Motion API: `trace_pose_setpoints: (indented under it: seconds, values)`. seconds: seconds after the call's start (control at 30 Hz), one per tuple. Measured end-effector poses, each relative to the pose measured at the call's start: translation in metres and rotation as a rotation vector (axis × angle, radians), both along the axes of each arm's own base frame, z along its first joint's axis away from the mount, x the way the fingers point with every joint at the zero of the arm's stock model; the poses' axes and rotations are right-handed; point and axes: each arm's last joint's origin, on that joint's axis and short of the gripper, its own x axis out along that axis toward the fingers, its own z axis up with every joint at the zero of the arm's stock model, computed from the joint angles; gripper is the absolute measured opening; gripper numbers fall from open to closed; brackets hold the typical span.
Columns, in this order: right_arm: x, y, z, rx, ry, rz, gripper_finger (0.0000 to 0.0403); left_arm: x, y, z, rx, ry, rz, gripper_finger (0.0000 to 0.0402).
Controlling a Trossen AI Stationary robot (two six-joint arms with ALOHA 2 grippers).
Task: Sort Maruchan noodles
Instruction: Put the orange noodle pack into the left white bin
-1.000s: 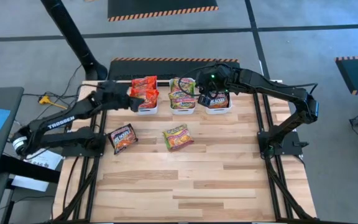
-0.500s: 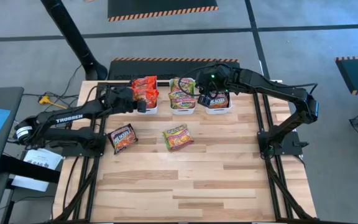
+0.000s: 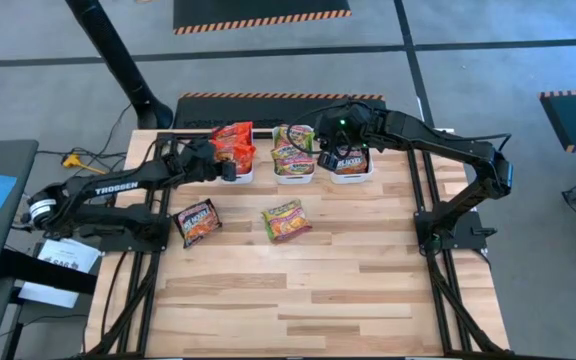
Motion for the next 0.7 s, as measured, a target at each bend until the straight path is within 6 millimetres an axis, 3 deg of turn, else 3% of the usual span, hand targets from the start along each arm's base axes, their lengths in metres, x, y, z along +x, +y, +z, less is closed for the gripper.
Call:
trace_pose_setpoints:
  seconds: [0.4,0.57,0.7]
  values:
    - [0.000,0.000,0.000,0.006,-0.003,-0.006,0.0134,0.009,0.004,-0.019,-0.103,0.030,-0.010,0.0173]
    - [0.000,0.000,0.000,0.007,-0.001,-0.006,0.0134,0.008,0.003,-0.014,-0.087,0.006,-0.026,0.0173]
    - [0.000,0.000,0.000,0.007,0.000,-0.006,0.0134,0.010,0.005,0.006,-0.019,-0.013,-0.044,0.0173]
